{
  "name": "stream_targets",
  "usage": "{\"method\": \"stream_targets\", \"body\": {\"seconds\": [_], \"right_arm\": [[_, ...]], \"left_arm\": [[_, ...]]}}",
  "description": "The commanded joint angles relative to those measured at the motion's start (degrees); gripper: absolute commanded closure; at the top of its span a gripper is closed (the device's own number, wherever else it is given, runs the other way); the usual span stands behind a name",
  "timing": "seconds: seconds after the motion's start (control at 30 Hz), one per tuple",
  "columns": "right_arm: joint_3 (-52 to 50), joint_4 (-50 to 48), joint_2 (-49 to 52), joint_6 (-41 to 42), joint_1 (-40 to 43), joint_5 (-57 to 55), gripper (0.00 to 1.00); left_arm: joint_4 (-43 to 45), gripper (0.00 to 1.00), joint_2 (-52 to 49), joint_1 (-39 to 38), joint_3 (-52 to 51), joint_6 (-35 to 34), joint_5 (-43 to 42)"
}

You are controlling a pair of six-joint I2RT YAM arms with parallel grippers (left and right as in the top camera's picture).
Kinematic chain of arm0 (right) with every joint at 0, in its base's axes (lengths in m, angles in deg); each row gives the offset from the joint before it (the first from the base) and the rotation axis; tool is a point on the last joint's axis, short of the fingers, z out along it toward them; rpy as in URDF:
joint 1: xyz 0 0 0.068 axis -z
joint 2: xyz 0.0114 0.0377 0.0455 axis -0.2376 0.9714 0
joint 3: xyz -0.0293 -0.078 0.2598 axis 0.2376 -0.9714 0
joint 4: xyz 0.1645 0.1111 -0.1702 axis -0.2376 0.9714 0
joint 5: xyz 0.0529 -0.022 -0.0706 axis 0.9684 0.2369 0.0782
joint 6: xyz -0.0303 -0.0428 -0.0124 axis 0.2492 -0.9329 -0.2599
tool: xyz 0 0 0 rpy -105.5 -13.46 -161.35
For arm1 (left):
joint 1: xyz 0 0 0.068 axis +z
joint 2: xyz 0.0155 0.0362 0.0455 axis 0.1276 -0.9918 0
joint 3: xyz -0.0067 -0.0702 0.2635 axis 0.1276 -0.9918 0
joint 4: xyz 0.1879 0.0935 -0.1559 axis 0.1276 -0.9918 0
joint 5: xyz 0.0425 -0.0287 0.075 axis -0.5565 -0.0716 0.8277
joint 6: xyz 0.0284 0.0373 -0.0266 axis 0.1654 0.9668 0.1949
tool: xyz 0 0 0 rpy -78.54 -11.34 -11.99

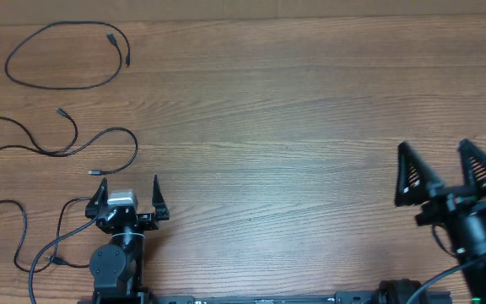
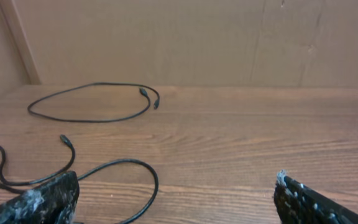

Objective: Untangle cables

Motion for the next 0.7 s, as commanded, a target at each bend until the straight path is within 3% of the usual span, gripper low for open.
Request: {"method": "stream_targets", "body": {"seconds": [0.0,0.33,0.67], "right_arm": [[-11.37,-4.83,-7.50,-6.54,-0.46,0.92,0.00],[-36.59,-22.53,-26.62,-9.49,-0.46,0.90,0.00],[-45.72,-28.65,-26.77,-8.83,-0.46,-0.70,0.00]], "left_arm": [[0.02,0.01,0.48,-0.44,-0.20,1.09,-0.33],[0.02,0.01,0.48,-0.44,-0.20,1.09,-0.33],[0.02,0.00,0.48,-0.44,-0.20,1.09,-0.33]]}}
